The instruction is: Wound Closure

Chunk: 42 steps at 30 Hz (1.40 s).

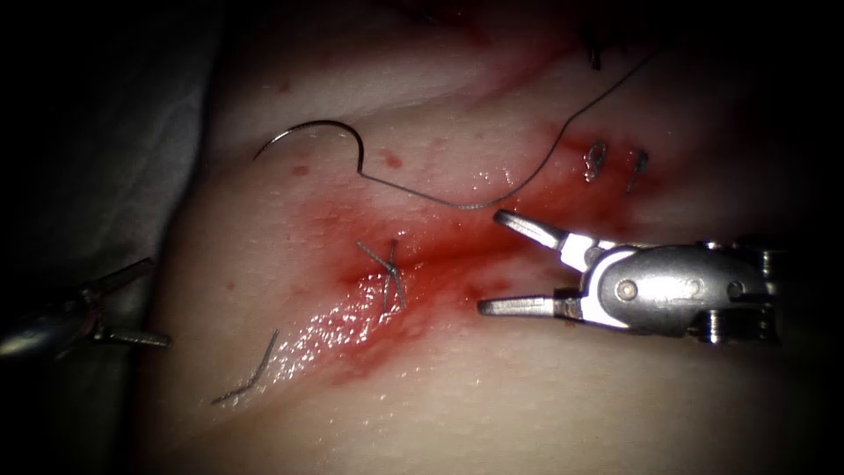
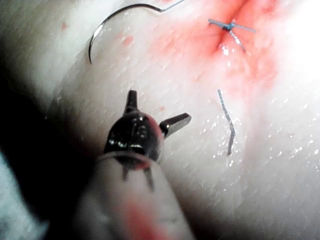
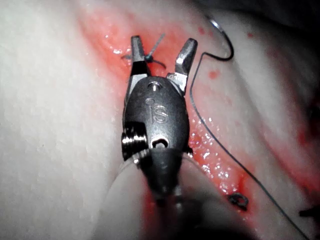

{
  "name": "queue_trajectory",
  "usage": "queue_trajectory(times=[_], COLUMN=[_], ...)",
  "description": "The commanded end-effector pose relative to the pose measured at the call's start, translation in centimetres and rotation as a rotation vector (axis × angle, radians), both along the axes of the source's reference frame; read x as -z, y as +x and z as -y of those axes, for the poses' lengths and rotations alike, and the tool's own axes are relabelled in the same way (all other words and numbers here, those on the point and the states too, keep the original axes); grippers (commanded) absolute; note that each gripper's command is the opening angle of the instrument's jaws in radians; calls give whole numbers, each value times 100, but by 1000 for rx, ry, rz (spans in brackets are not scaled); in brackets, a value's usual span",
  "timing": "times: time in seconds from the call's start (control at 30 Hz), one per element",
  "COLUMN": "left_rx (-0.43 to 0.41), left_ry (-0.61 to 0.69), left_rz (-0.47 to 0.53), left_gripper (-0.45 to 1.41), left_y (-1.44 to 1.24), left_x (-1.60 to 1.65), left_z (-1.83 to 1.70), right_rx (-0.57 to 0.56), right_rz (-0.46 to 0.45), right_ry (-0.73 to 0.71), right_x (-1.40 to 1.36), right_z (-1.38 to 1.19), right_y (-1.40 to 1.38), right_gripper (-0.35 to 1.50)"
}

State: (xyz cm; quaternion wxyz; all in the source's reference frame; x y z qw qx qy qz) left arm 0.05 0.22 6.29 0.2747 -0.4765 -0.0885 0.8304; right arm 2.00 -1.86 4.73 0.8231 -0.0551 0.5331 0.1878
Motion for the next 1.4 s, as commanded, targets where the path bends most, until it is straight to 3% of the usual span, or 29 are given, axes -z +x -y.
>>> queue_trajectory(times=[0.03,0.13,0.3,0.4,0.43,0.53,0.83,1.1,1.17,1.27,1.37,1.4], left_rx=[5,4,53,47,32,29,-44,-92,-89,-92,-110,-109], left_ry=[10,-15,-135,-177,-221,-262,-286,-226,-210,-183,-119,-98], left_rz=[-6,-34,-213,-245,-274,-328,-452,-482,-493,-511,-498,-490], left_gripper=[106,121,106,99,88,78,79,98,79,73,94,93], left_y=[-19,-36,-65,-77,-84,-89,-93,-87,-84,-83,-81,-81], left_x=[-9,-13,-36,-52,-64,-82,-144,-182,-189,-198,-208,-211], left_z=[-23,-58,-110,-122,-127,-131,-124,-120,-120,-116,-111,-111], right_rx=[2,3,-2,-4,-5,-3,-1,5,7,11,12,14], right_rz=[-5,-5,-4,-2,-2,0,-2,-5,-7,-11,-13,-15], right_ry=[-3,-8,-17,-18,-18,-24,-25,-25,-24,-24,-24,-23], right_x=[-6,-8,-12,-12,-12,-11,-10,-9,-8,-7,-6,-6], right_z=[4,8,14,15,16,18,20,24,25,26,27,28], right_y=[-3,-5,0,0,0,1,5,8,9,10,12,12], right_gripper=[148,148,148,148,148,148,148,148,146,146,145,145])
